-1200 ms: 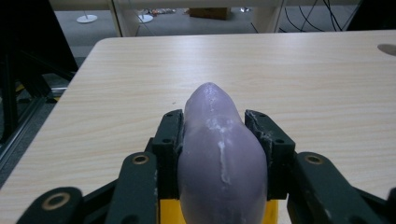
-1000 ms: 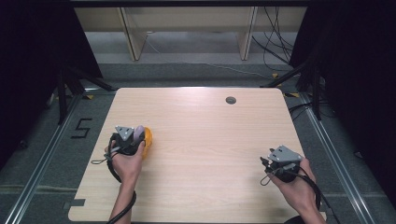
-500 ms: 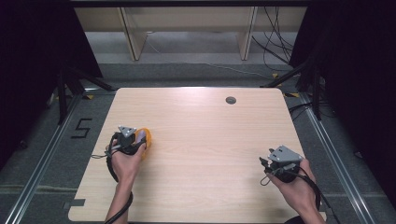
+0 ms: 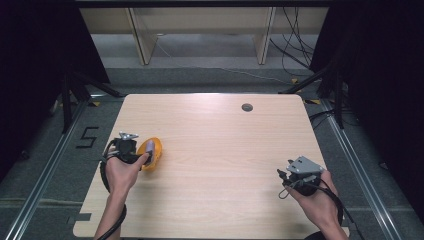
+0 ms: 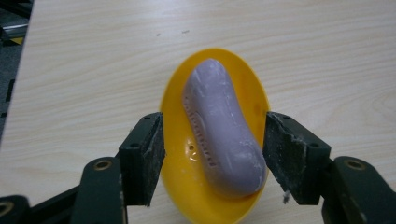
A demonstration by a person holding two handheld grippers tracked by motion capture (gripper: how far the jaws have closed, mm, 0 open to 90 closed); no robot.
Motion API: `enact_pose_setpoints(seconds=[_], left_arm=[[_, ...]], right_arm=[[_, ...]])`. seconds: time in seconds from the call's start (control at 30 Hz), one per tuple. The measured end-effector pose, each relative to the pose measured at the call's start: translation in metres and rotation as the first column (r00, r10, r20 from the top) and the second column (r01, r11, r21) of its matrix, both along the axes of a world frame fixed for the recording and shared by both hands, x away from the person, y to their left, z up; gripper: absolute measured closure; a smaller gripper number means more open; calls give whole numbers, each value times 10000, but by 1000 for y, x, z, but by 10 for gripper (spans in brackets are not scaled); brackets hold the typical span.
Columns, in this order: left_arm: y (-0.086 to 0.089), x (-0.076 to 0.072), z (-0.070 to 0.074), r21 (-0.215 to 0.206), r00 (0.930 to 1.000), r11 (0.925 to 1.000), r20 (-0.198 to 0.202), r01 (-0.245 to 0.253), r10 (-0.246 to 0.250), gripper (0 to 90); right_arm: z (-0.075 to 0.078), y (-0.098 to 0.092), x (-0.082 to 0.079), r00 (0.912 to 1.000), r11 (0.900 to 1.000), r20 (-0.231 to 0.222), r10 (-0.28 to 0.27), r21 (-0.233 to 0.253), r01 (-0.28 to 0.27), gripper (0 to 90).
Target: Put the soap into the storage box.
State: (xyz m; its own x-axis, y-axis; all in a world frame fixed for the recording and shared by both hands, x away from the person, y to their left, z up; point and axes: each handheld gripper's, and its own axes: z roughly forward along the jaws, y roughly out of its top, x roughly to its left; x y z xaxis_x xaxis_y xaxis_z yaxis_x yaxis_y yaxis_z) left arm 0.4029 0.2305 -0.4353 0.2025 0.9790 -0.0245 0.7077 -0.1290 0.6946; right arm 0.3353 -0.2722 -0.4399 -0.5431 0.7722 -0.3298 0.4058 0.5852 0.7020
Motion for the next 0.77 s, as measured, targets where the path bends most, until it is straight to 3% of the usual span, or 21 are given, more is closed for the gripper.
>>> enact_pose_setpoints(seconds=[0.03,0.13,0.17,0.23,0.3,0.33,0.37,0.47,0.57,0.67,0.7,0.77], left_arm=[[3,-4,6,-92,9996,9999,250,112,-110,379],[9,-11,12,-187,9982,9992,484,359,-349,383],[12,-20,14,-309,9949,9974,799,646,-620,384],[13,-24,14,-392,9930,9963,940,761,-721,384],[14,-41,9,-725,9854,9920,1430,1031,-919,384],[14,-41,9,-725,9854,9920,1430,1031,-919,384],[17,-54,4,-887,9781,9877,1756,1285,-1114,384],[22,-76,-11,-1058,9644,9817,2298,1586,-1310,384],[26,-99,-31,-1099,9520,9800,2769,1661,-1303,395],[26,-110,-42,-1140,9513,9806,2831,1593,-1216,401],[25,-114,-49,-1034,9548,9787,2591,1773,-1456,400],[24,-114,-51,-922,9535,9785,2580,1847,-1557,400]], right_arm=[[0,0,0,10000,10000,-7,3,0,-3,511],[0,-1,0,10000,10000,-71,48,21,-48,510],[-1,-1,0,10000,10000,-87,29,10,-28,510],[-1,-1,0,9999,10000,-120,-38,47,39,509],[0,-2,0,9999,9999,32,-152,-18,152,508],[0,-2,0,9999,9999,32,-152,-18,152,508],[0,-2,0,9998,9998,-57,-203,37,203,507],[-1,-3,2,9999,9999,-140,70,-74,-71,505],[-2,-3,1,9999,9999,-87,-133,59,133,502],[-2,-3,0,9997,9997,-116,-235,82,236,498],[-3,-2,1,9997,9997,-213,-105,240,110,490],[-3,-1,2,9997,9994,-218,-120,306,127,483]])
